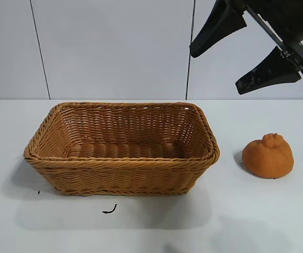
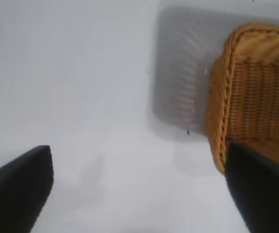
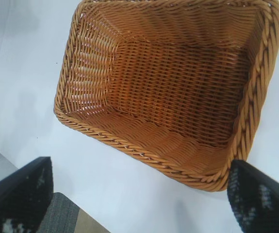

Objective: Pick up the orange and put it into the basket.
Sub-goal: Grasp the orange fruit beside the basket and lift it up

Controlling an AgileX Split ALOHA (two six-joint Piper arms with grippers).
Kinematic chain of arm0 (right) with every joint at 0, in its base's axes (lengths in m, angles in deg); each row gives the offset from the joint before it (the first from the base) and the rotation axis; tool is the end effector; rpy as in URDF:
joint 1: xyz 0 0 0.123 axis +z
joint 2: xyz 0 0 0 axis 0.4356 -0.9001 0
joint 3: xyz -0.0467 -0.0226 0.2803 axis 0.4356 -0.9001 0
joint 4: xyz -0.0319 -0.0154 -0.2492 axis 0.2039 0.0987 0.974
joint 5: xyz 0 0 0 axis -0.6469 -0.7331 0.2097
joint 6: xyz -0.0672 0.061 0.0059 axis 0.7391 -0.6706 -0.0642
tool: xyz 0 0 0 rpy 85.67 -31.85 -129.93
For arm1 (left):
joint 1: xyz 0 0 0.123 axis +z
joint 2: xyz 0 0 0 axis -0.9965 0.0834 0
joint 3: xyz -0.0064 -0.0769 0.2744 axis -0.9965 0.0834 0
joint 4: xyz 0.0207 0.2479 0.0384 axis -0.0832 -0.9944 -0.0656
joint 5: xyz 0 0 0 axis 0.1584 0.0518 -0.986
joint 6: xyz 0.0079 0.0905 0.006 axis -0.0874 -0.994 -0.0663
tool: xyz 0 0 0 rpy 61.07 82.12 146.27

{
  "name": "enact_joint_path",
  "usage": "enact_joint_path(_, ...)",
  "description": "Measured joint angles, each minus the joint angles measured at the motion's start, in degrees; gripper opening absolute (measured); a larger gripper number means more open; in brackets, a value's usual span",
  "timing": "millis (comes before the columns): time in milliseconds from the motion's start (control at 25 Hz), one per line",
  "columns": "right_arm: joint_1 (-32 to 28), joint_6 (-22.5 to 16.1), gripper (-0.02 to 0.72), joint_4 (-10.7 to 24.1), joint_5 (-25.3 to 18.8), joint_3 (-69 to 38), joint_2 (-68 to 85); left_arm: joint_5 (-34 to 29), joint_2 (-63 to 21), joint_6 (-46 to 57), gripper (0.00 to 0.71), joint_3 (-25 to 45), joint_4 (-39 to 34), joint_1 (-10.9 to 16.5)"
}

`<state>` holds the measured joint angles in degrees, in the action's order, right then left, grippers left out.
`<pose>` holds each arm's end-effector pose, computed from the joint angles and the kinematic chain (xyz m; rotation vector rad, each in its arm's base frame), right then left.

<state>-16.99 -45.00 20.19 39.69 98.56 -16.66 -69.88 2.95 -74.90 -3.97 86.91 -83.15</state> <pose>0.2997 0.0980 0.2715 -0.1805 2.5734 0.8915 0.2239 -0.0005 0.3618 -0.0528 2.6976 -0.1232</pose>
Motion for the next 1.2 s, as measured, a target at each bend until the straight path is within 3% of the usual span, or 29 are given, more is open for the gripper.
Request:
enact_joint_path(400,0.00,0.00,0.696,0.00,0.00,0.00,0.00,0.23,-25.14,-0.41,0.692,21.58,-4.62,0.00)
enact_joint_path(760,0.00,0.00,0.696,0.00,0.00,0.00,0.00,7.58,-45.00,-0.41,0.692,39.40,-2.28,0.00)
enact_joint_path(1200,0.00,0.00,0.696,1.68,0.00,0.24,0.00,8.81,-63.41,-0.48,0.692,40.49,0.02,0.00)
